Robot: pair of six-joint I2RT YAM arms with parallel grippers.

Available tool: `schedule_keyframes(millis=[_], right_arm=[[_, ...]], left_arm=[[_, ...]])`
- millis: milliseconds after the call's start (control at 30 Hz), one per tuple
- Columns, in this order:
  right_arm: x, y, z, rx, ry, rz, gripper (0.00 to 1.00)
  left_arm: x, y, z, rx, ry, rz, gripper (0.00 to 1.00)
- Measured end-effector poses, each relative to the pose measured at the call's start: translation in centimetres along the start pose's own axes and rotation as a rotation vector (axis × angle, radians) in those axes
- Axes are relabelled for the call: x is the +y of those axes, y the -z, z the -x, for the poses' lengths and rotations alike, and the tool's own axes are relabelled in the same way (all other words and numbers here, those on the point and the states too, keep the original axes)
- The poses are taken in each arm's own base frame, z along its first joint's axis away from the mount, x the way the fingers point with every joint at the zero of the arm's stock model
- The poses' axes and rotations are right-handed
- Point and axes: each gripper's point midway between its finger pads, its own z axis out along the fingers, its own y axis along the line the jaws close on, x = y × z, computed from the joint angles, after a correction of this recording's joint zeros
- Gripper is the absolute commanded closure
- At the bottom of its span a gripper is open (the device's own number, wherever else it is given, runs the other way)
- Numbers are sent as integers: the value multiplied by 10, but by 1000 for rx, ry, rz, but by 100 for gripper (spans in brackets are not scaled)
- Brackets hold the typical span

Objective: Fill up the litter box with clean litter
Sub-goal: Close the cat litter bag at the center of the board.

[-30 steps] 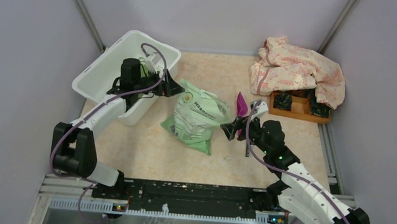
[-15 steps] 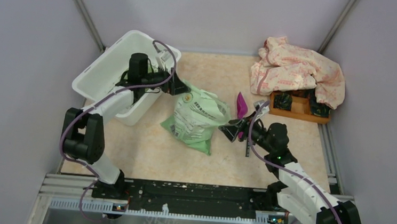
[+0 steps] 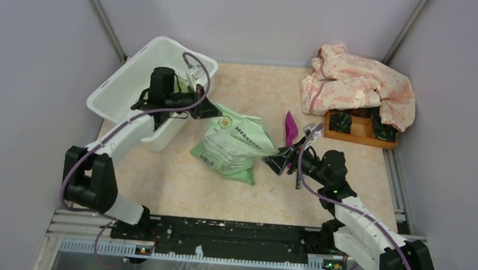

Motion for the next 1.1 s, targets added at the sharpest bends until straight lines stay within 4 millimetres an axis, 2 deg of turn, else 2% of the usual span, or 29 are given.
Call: schedule_keyframes(millis=[167,300,433,633,800,967,1100], right_arm=[[3,3,-3,0,-4,12,27],[17,10,11,-58,34,52,27],[27,12,20,-89,80,93,28],[15,3,15,-70,118,78,29],[13,3,35,-152,219,50,28],[25,3,58,-248,314,100,28],[43,-1,60,-259,331,214,29]], left_arm=[[-37,26,17,-46,-7,-5,100],[-73,46,41,-118,-2,-46,100],[-97,55,60,-164,42,-113,100],[-117,60,65,-157,126,-201,100],[-137,69,70,-136,149,-263,100],[-170,87,81,-128,130,-342,100],[-195,102,87,-128,101,-409,100]])
